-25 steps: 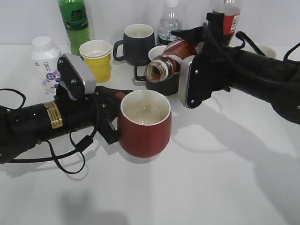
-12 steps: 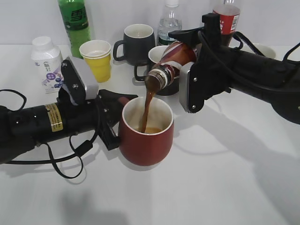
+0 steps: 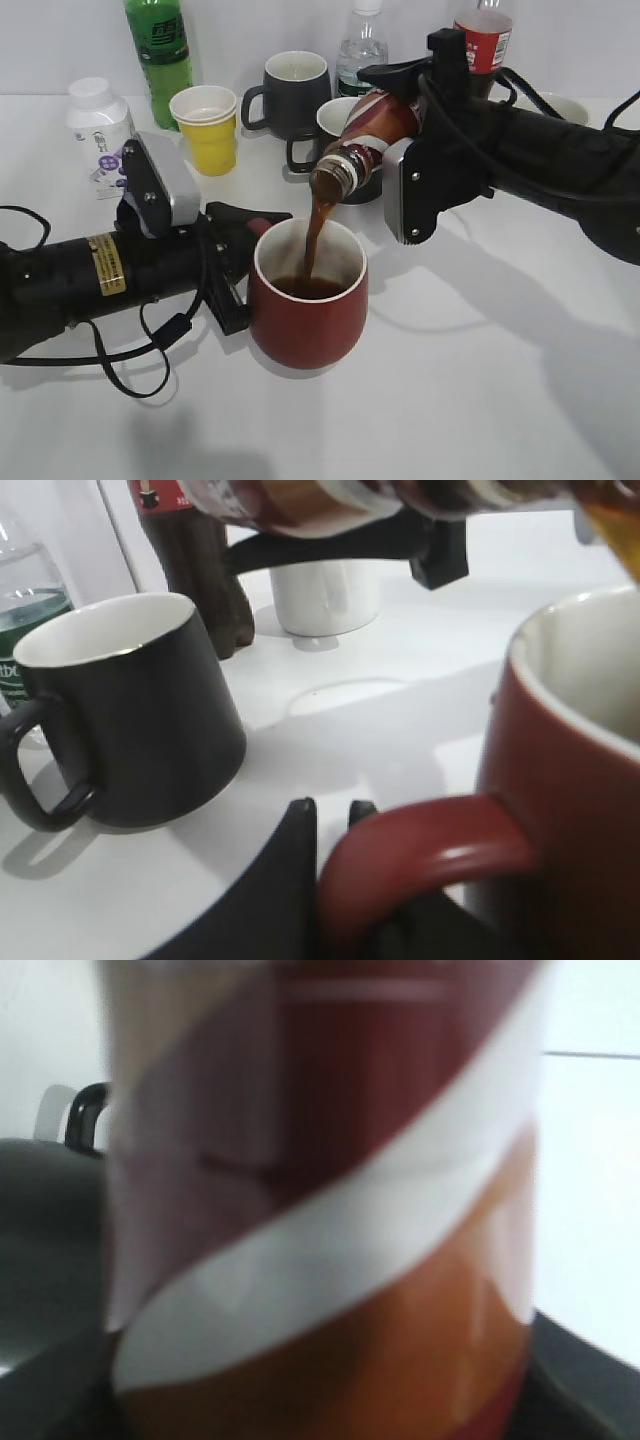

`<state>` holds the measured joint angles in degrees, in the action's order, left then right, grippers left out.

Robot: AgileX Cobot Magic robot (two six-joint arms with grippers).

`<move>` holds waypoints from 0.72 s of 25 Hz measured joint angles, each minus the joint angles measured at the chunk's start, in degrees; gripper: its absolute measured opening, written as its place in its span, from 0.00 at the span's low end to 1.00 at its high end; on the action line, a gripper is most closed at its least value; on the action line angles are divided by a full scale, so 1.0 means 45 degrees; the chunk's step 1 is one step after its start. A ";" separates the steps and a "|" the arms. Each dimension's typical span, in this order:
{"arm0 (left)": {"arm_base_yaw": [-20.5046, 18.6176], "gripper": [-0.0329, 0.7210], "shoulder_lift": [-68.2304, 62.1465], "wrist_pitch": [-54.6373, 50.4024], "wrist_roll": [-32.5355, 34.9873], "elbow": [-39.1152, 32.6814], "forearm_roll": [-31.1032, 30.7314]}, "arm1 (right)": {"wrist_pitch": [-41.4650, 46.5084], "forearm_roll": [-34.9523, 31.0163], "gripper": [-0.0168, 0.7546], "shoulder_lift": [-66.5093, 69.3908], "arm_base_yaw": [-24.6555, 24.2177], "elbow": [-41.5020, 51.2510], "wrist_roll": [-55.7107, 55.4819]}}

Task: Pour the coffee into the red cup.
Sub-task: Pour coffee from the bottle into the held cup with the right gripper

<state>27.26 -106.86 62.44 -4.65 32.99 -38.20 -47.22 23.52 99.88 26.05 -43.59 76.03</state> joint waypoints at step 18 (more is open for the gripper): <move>0.0000 0.13 0.0011 -0.0016 0.0000 -0.0014 0.0000 | -0.0236 0.0000 0.67 0.0000 0.0000 0.0000 0.1379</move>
<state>27.26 -106.81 62.37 -4.65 32.92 -38.20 -48.28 23.52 99.88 26.05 -43.59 82.23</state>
